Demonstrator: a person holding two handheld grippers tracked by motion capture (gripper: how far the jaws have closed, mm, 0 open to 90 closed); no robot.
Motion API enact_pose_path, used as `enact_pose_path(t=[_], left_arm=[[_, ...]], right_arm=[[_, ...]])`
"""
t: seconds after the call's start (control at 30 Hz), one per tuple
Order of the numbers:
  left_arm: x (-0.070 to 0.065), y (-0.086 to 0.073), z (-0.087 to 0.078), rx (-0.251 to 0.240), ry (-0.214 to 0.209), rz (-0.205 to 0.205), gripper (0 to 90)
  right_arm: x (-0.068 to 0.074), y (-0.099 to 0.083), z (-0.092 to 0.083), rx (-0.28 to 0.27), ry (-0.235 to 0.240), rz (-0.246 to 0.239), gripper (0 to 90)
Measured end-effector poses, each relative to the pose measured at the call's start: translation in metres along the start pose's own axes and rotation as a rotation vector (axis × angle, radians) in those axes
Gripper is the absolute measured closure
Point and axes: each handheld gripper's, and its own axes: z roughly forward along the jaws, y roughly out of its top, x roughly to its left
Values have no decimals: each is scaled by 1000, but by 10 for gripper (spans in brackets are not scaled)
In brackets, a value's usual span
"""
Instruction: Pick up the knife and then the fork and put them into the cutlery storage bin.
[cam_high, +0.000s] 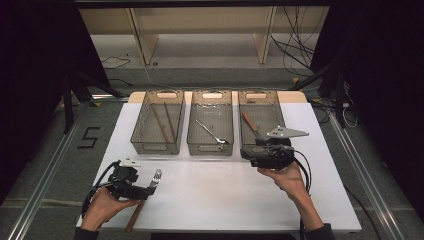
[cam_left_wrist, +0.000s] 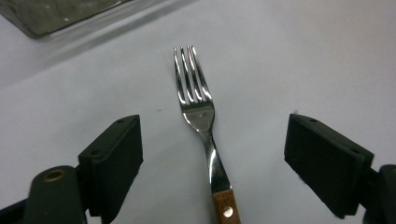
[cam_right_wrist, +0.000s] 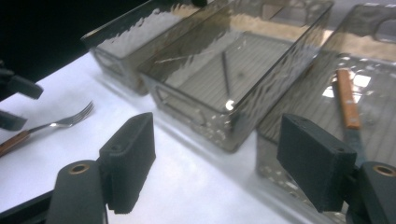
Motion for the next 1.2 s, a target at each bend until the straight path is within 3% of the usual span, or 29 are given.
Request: enact_pose_path(t=[0.33,0.77,1.2], left_arm=[[-3,-1,3,107,13,19,236],[-7,-12,8,239,24,22,355],[-5,-20,9,303,10,15,499]], right_arm=[[14,-14,3,31,23,-38,268],[20,-33,0,71,33,-50,267],[28,-40,-3,87,36,-72,267]])
